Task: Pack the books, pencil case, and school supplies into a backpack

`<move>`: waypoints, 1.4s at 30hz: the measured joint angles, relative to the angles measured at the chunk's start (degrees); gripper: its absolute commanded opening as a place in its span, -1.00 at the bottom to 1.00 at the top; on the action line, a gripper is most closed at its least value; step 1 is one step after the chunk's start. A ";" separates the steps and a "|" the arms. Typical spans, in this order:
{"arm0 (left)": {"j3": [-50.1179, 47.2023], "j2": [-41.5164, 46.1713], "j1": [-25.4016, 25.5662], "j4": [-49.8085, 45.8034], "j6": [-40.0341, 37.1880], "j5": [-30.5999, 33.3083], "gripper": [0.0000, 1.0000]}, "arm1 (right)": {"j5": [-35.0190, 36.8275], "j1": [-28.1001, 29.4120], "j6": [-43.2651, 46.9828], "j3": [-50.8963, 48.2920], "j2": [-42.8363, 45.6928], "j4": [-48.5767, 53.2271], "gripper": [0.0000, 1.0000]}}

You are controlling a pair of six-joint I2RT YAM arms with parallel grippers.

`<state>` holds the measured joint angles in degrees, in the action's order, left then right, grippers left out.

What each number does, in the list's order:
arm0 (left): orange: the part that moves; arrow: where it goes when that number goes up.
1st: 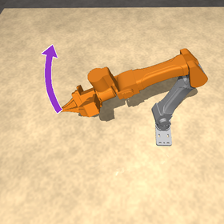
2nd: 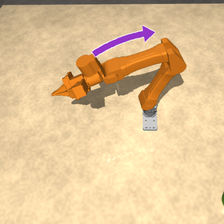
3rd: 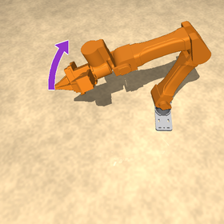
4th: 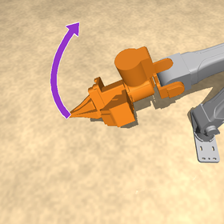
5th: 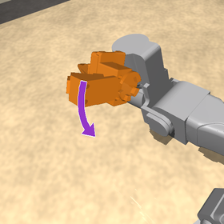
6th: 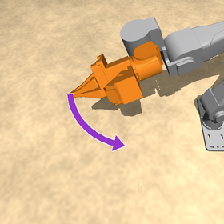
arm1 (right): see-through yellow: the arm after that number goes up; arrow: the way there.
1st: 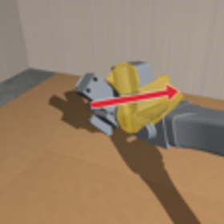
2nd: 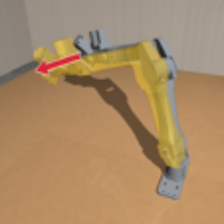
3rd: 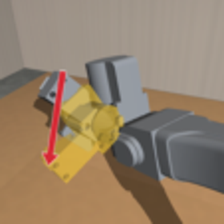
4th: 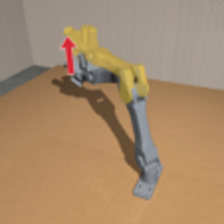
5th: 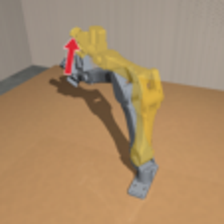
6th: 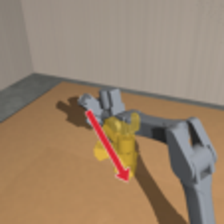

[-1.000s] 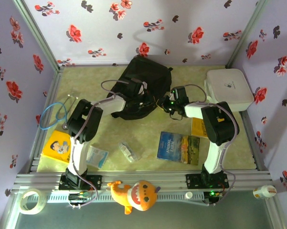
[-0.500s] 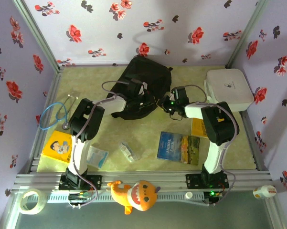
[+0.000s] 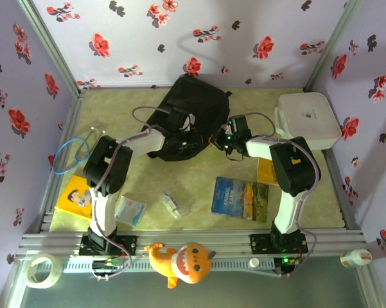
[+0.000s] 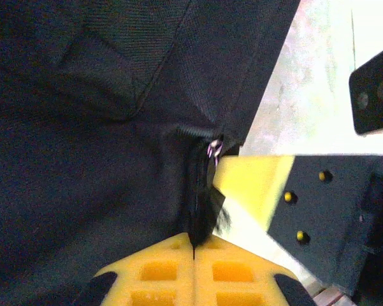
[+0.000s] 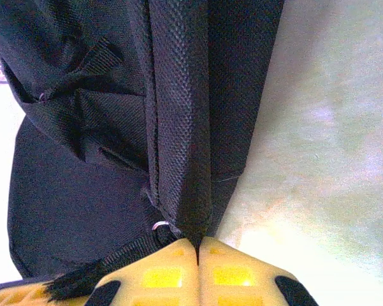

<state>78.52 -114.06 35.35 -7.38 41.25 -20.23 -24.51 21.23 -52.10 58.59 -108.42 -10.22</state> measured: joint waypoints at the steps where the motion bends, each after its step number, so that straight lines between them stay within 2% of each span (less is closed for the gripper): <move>1: 0.00 0.90 -0.02 -1.62 -1.27 0.37 -1.00 | 0.48 0.00 0.00 0.20 0.00 0.50 -0.92; 7: 0.00 5.09 -0.15 -10.05 -6.60 1.73 -1.00 | 4.42 -0.74 0.00 1.14 0.00 3.48 -0.92; 16: -1.01 7.04 -1.33 -17.03 -10.49 5.46 -1.00 | 7.15 -0.74 0.22 2.60 0.00 6.27 -0.90; 21: -1.49 8.72 -2.34 -17.73 -11.08 5.90 -1.00 | 6.60 -0.81 0.52 2.86 0.09 6.45 -0.62; 26: -1.49 8.81 -2.32 -16.83 -11.23 4.26 -1.00 | 4.48 -0.98 -2.38 -0.63 4.63 5.60 -0.12; 29: -1.49 8.81 -2.23 -16.35 -11.26 3.45 -1.00 | 3.02 -0.48 -6.64 -3.98 8.74 4.13 0.06; 34: -1.49 8.81 -2.21 -15.76 -11.26 2.40 -1.00 | 0.85 2.91 -15.13 -6.32 10.08 1.11 0.19; 42: -1.49 8.81 -1.99 -15.54 -11.26 1.99 -1.00 | 0.85 7.61 -22.75 -5.81 8.07 -0.42 0.17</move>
<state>77.03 -105.25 33.36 -22.92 30.00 -18.24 -23.66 28.84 -74.85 52.77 -100.36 -10.63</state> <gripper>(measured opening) 0.043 0.592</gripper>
